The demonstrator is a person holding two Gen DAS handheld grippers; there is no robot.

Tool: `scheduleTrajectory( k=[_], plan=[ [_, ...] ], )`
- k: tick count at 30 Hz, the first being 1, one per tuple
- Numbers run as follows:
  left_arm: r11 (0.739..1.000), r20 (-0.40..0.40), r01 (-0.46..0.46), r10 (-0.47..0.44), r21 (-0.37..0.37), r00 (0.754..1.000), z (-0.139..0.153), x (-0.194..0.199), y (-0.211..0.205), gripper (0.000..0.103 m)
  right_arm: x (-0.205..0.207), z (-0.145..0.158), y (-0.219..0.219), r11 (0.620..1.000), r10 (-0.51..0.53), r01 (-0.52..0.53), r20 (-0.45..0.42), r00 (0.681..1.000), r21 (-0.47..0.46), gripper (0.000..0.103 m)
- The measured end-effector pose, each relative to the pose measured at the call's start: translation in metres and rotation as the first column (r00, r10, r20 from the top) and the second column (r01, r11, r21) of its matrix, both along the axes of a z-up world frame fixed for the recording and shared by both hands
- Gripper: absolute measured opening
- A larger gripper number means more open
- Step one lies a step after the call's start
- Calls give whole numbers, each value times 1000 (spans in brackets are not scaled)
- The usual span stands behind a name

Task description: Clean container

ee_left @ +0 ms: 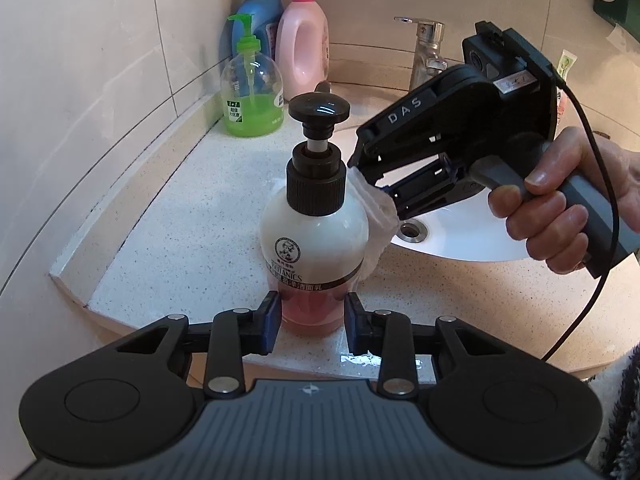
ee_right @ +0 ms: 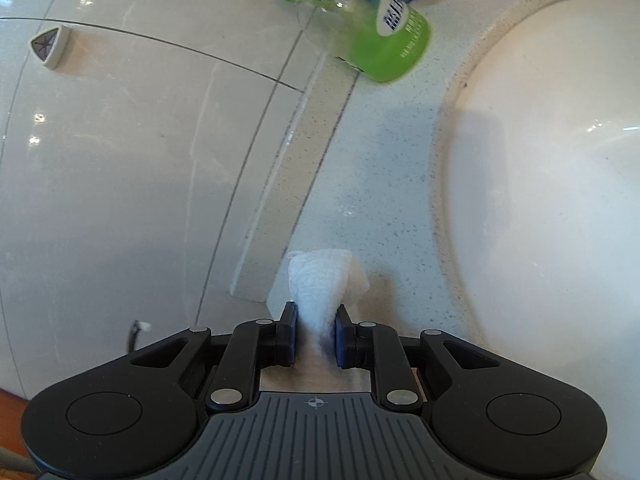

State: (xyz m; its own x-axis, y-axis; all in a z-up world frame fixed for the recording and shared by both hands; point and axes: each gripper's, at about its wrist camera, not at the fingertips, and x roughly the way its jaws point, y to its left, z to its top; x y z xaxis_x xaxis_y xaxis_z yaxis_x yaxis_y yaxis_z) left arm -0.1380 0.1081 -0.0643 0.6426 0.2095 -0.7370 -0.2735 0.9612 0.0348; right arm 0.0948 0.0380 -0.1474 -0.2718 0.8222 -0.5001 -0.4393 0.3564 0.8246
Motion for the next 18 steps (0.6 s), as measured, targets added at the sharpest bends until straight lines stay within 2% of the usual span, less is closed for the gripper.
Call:
scheduleTrajectory(
  k=[5,14,18],
  plan=[
    [1000,-3,14,-14,-3,1000,-4,1,2,38,0,-13,-6,999,-18,18,-1,1000,-47,20],
    [999,-3,48,-48,-7,999,-8,8,6,38,-7,-1,-28,994,-47,53,63,997,-99,20],
    [998,-1,55,-55,-24,998,-9,9,10,38,-14,1,-38,991,-15,27,94,995,-131,20]
  ],
)
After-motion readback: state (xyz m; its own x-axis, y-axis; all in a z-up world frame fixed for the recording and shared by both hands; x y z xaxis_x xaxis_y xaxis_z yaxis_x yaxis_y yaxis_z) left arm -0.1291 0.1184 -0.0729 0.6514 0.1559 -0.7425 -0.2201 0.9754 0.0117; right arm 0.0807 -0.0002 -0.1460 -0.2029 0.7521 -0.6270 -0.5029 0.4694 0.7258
